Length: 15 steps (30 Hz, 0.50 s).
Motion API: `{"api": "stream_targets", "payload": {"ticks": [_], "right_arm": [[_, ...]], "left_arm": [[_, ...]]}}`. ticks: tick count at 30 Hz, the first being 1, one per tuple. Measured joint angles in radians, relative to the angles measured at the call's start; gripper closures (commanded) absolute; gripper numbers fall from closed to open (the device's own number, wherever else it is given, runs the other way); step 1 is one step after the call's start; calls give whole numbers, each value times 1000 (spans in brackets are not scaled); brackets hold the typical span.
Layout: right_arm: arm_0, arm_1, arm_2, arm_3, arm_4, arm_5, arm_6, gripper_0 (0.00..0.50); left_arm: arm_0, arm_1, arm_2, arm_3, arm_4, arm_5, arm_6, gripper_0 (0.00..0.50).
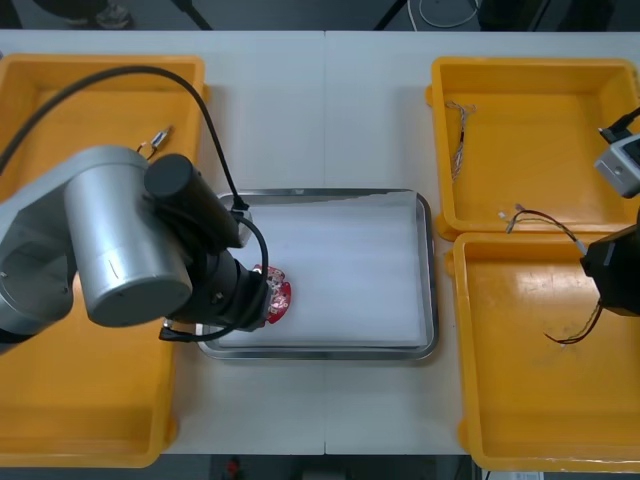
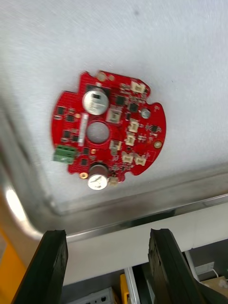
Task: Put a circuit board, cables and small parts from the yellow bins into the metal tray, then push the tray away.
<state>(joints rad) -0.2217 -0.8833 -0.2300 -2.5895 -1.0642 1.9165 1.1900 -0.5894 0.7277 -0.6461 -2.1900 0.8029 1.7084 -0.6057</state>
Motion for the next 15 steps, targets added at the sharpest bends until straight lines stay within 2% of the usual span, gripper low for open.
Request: {"api": "stream_targets", "payload": {"ticks": [3,8,15], "right_arm": [[-78,-7,86,0,0,0,0,500],[-232,-14,266,9,1,0,0,500],[-453,3,491,92,1,0,0,500]], "left_arm": [[-17,0,93,-5,48,81,0,0],[-59,0,211,-2,87,179,0,0],[-132,0,321,117,113,202,0,0]]}}
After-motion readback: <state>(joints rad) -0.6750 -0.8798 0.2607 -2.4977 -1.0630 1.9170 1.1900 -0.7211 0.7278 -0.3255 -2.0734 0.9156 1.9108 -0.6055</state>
